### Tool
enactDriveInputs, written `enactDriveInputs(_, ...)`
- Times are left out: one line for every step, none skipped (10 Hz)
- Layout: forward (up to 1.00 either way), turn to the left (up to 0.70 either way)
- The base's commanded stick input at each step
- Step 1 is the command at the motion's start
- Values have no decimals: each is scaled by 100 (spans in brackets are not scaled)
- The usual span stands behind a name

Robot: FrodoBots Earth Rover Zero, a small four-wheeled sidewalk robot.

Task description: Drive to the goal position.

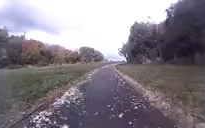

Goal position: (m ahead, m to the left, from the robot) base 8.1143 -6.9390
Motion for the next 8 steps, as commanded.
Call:
enactDriveInputs(60,-15)
enactDriveInputs(60,-15)
enactDriveInputs(60,-15)
enactDriveInputs(60,-9)
enactDriveInputs(60,-2)
enactDriveInputs(60,0)
enactDriveInputs(60,0)
enactDriveInputs(60,0)
